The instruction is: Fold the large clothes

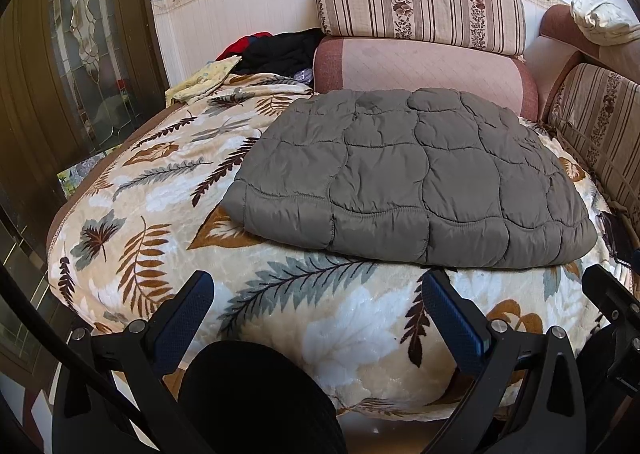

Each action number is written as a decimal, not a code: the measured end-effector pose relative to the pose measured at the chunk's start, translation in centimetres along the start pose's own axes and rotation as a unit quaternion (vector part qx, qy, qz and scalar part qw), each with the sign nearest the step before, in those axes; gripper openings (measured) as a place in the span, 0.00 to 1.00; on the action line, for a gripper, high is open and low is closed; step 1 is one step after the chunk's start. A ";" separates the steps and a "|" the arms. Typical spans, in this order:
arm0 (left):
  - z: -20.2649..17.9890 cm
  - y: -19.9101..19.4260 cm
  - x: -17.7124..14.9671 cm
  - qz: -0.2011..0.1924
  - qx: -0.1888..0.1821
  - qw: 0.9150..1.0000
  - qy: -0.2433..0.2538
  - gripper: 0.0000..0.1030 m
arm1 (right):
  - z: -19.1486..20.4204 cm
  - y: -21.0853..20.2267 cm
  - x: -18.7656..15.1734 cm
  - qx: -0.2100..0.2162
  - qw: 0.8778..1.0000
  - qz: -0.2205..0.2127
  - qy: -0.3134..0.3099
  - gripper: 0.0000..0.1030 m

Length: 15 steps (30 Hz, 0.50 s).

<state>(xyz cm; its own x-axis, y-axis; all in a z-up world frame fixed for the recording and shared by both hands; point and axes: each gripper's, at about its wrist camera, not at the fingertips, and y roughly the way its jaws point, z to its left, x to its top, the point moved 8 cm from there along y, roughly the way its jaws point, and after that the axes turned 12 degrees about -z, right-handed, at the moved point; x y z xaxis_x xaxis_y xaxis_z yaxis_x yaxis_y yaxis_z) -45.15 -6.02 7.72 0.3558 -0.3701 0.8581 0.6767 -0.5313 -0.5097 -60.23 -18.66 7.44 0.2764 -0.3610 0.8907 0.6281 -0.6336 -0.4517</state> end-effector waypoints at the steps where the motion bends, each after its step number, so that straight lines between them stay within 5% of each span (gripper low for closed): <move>1: 0.0 0.0 0.1 -0.001 0.000 1.000 0.000 1.00 | 0.0 0.0 0.0 0.000 1.000 0.000 -0.001 1.00; 15: 0.0 0.1 0.0 0.000 0.000 1.000 0.000 1.00 | -0.2 0.1 -0.2 0.002 1.000 0.003 -0.002 1.00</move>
<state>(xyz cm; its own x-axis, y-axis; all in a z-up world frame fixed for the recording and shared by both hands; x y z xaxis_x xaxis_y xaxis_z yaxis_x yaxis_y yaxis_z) -45.07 -6.02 7.70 0.3554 -0.3699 0.8584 0.6770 -0.5314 -0.5092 -60.34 -18.79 7.20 0.2839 -0.3617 0.8880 0.6289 -0.6288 -0.4572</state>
